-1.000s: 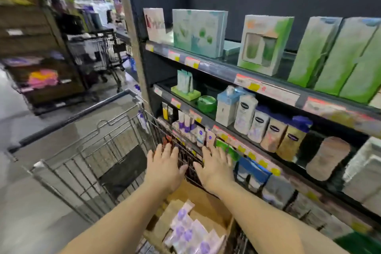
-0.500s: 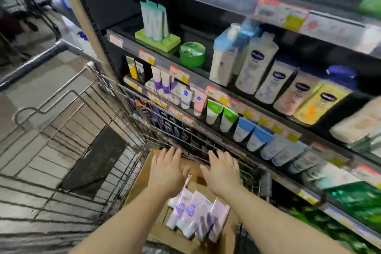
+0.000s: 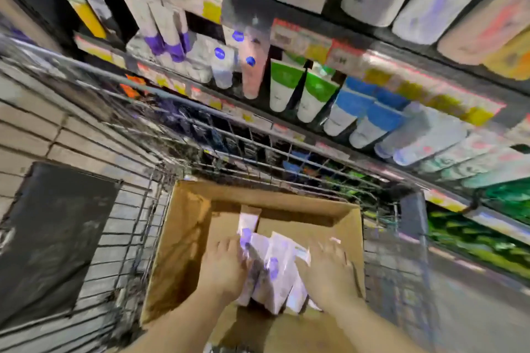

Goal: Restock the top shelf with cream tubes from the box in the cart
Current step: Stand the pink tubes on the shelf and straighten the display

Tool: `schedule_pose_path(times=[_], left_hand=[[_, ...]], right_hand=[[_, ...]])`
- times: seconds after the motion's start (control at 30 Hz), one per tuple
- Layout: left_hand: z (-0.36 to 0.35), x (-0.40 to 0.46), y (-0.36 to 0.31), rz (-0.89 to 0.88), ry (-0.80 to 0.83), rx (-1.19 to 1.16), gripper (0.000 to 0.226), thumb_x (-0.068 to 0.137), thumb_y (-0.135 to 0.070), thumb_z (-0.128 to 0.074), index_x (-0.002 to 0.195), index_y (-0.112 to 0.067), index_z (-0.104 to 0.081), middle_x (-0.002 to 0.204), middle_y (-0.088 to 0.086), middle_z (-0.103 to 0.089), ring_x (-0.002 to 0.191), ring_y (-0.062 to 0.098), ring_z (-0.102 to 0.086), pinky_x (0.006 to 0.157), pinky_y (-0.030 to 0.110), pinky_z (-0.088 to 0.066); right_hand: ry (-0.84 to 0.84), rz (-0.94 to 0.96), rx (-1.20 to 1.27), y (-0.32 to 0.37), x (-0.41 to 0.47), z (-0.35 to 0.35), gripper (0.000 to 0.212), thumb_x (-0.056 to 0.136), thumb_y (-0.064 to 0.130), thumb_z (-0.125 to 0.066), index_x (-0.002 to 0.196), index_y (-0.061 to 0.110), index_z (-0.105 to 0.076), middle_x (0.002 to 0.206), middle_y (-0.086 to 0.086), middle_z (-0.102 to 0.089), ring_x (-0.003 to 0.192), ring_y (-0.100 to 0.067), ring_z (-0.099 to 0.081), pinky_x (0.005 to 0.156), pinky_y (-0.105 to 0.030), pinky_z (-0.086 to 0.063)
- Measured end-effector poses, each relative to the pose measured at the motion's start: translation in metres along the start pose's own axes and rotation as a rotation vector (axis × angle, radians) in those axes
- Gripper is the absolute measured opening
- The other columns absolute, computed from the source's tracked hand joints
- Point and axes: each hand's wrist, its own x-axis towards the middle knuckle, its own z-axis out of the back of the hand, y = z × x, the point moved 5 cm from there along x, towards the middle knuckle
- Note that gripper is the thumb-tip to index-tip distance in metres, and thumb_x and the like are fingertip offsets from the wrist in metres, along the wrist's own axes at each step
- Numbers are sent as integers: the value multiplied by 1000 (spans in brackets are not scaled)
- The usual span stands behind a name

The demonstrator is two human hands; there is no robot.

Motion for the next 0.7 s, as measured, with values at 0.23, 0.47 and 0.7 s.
schedule_pose_path(times=[0.23, 0.47, 0.7], left_hand=[[-32, 40, 4, 278, -101, -337, 8, 91, -26, -51, 97, -31, -47, 98, -4, -51, 83, 16, -49, 76, 32, -47], [-35, 52, 12, 364, -95, -405, 5, 92, -28, -51, 93, -24, -53, 97, 2, -61, 84, 21, -58, 75, 34, -50], [1, 28, 5, 328, 3, -804, 17, 85, -11, -64, 80, -25, -57, 87, 1, -68, 81, 20, -66, 74, 37, -56]], right_hand=[[-27, 77, -17, 8, 35, -53, 59, 98, 54, -35, 151, 31, -25, 157, 2, -27, 148, -20, -11, 120, -37, -10], [-25, 82, -14, 14, 44, -64, 58, 97, 57, -32, 150, 35, -26, 157, 7, -24, 145, -19, -19, 118, -37, -16], [32, 118, 151, 24, 42, -55, 56, 95, 55, -40, 147, 34, -32, 150, 8, -39, 138, -19, -36, 112, -39, -30]])
